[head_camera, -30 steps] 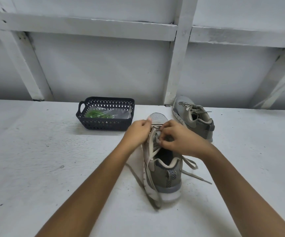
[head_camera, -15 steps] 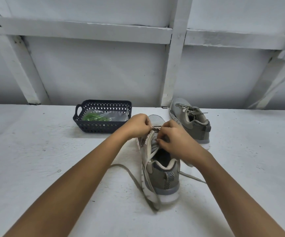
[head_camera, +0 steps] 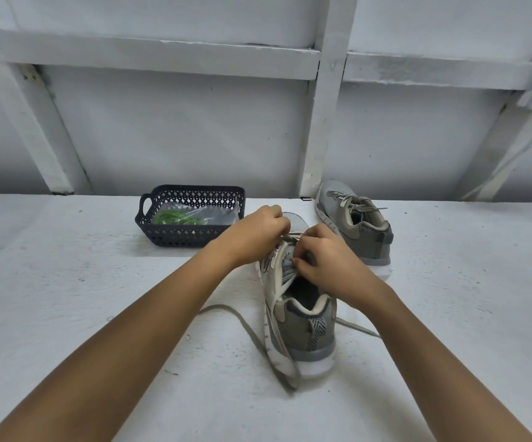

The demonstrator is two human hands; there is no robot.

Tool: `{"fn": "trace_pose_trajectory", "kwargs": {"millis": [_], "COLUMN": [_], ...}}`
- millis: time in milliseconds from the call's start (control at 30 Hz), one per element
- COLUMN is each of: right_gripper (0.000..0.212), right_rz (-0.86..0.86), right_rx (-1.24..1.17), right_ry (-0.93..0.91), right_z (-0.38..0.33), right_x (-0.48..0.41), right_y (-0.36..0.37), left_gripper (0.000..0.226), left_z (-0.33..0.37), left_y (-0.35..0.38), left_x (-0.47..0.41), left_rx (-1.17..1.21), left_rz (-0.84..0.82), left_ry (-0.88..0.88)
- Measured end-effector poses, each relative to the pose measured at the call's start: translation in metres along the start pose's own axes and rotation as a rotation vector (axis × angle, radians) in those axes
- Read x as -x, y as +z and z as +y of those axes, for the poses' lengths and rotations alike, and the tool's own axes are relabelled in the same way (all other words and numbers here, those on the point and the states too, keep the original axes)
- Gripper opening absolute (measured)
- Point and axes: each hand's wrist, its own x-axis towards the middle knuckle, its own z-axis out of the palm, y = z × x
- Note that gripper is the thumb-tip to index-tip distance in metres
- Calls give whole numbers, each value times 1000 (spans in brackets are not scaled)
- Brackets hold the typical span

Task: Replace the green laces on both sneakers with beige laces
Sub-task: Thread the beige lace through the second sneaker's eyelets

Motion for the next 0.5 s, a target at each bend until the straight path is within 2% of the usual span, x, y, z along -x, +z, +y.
{"fn": "trace_pose_trajectory", "kwargs": {"millis": [100,300,500], "right_gripper": [10,9,7], "right_rz": [8,15,5], "right_rx": [0,-28,-41], "right_ry": [-1,5,16], "right_z": [1,2,3], "right_x": [-1,-1,-1], "right_y": [2,4,4], "left_gripper": [19,32,27], "left_z": [4,6,7], "left_y": [-10,-14,-14], "left_x": [-3,-8,-6], "left_rx": [192,164,153], "left_rz": [-43,-129,-144], "left_ry": [-114,-180,-130]}}
